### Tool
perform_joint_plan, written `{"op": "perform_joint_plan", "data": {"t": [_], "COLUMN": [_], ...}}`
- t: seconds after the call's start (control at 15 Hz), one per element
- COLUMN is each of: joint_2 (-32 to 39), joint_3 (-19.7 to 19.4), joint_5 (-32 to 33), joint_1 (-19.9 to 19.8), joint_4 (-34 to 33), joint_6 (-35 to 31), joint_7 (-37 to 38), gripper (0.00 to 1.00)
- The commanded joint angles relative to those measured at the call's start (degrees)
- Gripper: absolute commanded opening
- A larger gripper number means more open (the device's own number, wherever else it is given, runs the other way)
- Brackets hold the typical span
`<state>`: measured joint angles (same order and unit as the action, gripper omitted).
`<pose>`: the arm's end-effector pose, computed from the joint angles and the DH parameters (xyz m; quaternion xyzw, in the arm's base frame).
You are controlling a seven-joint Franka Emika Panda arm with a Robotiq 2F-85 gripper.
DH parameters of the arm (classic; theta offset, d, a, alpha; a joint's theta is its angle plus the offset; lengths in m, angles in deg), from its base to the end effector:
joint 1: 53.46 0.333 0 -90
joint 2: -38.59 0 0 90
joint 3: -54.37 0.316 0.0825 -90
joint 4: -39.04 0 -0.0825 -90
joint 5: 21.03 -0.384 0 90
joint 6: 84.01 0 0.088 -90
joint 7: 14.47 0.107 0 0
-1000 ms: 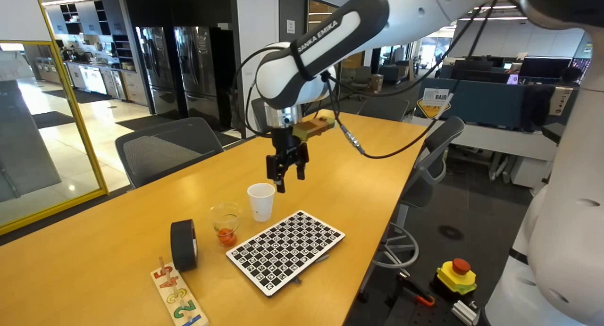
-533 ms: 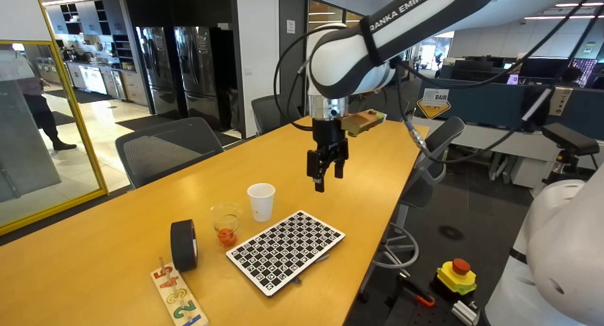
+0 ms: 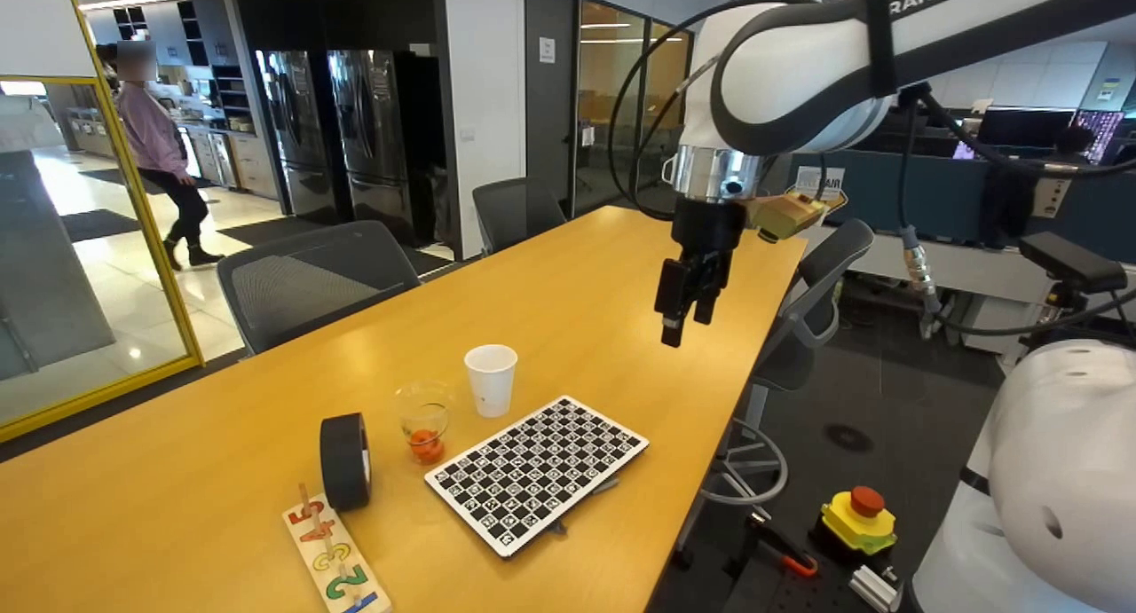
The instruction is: Put the blue disc in the white cup and the orange discs in the clear cup
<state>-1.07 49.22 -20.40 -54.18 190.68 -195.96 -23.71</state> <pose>0.3352 -0.0352 0.4538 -0.9988 -0.0418 -0.0017 0.0235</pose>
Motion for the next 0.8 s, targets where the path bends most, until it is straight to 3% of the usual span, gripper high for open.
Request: {"op": "perform_joint_plan", "data": {"t": [0.0,0.73], "joint_2": [-5.0,-5.4], "joint_3": [-0.1,-0.4], "joint_5": [2.5,3.1], "joint_1": [-1.7,-2.4], "joint_4": [1.1,2.1], "joint_6": [4.7,5.4], "joint_7": [-0.3,0.2], "gripper": [1.0,1.0]}}
